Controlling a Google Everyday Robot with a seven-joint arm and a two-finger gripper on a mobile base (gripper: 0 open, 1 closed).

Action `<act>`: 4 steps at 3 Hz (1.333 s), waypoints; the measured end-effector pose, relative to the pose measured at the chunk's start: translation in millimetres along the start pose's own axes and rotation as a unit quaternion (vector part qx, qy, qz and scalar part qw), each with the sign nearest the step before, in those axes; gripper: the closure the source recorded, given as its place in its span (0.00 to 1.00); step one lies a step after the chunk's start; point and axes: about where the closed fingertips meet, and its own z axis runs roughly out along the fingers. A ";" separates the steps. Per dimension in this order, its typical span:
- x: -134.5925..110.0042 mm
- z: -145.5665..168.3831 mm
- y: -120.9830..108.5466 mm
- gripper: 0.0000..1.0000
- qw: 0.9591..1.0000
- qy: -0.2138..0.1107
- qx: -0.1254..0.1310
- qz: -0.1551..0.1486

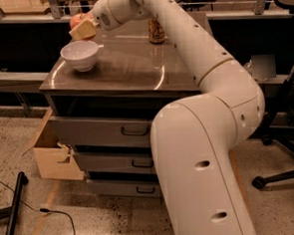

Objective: Place apple into white bowl

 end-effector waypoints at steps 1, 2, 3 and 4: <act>-6.8 19.4 8.4 0.82 1.000 -0.004 -0.015 -0.005; -6.0 35.9 15.1 0.60 1.000 -0.004 -0.029 -0.006; -0.6 46.3 16.3 0.36 0.999 -0.004 -0.035 -0.002; 2.4 48.5 13.3 0.13 0.999 -0.005 -0.032 0.000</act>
Offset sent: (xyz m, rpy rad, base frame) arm 0.0050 0.0506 -0.0122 0.0076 0.0145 0.0829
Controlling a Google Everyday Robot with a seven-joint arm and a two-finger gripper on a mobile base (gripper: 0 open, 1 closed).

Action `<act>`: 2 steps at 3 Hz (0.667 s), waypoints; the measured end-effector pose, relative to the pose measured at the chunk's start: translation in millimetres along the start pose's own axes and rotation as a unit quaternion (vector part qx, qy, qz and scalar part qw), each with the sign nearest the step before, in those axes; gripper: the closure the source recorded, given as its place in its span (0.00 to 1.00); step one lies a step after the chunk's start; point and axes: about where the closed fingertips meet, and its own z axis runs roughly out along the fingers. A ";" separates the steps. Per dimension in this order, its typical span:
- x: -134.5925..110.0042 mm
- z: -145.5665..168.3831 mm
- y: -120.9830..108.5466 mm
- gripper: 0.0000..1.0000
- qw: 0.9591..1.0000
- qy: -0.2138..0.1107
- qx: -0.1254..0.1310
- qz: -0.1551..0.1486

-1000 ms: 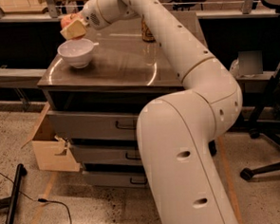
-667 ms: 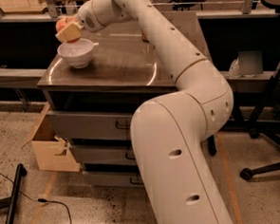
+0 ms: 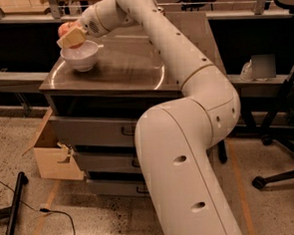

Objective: Place apple into white bowl

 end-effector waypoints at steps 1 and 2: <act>1.5 -6.5 -5.8 0.00 1.000 0.000 0.011 0.002; 0.5 -22.3 -15.0 0.00 0.999 -0.007 0.031 0.008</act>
Offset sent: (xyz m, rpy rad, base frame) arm 0.0039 -0.0558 0.0235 0.0436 -0.0381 -0.1315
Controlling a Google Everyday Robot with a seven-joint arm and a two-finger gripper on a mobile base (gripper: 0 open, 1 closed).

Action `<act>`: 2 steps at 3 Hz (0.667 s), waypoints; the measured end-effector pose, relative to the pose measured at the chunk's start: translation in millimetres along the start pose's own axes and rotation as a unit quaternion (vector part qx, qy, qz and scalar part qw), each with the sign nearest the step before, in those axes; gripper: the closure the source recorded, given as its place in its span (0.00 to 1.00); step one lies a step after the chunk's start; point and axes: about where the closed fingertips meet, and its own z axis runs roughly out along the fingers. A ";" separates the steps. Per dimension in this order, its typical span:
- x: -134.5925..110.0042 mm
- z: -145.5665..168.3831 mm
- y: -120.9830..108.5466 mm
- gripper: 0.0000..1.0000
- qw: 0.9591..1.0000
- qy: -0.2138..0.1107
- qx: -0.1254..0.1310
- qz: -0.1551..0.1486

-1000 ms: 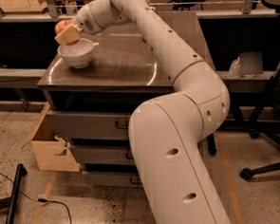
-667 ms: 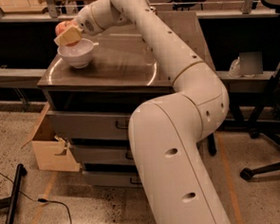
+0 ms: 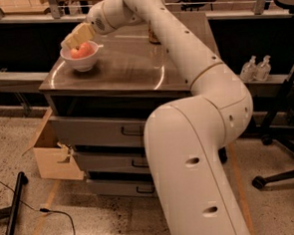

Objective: Place apple into white bowl

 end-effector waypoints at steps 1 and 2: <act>-2.1 -31.5 -15.1 0.18 0.999 -0.012 0.042 0.008; -5.7 -90.2 -31.4 0.41 0.993 -0.020 0.111 0.018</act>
Offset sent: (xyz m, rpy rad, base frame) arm -0.0418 -0.1626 0.0362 0.0240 -0.0787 -0.4063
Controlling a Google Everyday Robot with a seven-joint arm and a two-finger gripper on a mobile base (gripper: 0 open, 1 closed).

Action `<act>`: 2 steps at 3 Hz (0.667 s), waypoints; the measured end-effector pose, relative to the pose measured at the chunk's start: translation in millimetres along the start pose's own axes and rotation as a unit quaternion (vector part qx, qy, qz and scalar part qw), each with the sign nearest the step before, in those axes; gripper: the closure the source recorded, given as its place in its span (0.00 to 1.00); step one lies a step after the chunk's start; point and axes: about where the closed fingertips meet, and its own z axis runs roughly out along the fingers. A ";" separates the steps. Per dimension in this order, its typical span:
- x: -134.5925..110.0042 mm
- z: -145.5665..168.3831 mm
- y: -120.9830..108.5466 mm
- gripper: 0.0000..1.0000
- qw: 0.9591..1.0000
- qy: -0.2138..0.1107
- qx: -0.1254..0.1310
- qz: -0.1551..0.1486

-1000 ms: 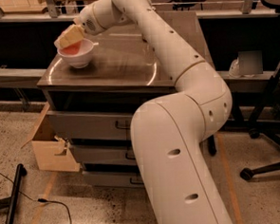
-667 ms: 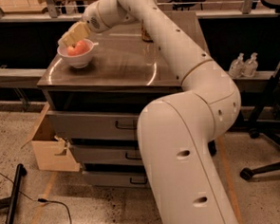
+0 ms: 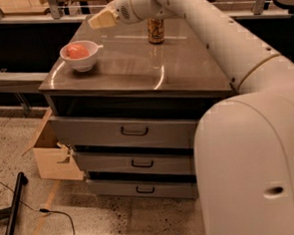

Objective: Place apple into white bowl

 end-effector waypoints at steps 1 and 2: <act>-15.2 -66.7 -26.0 0.39 0.995 -0.003 0.097 0.010; -2.3 -58.7 -13.0 0.17 0.995 0.005 0.096 0.027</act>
Offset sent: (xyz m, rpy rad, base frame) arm -0.0108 -0.0528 0.0356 0.0037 -0.0510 -0.1601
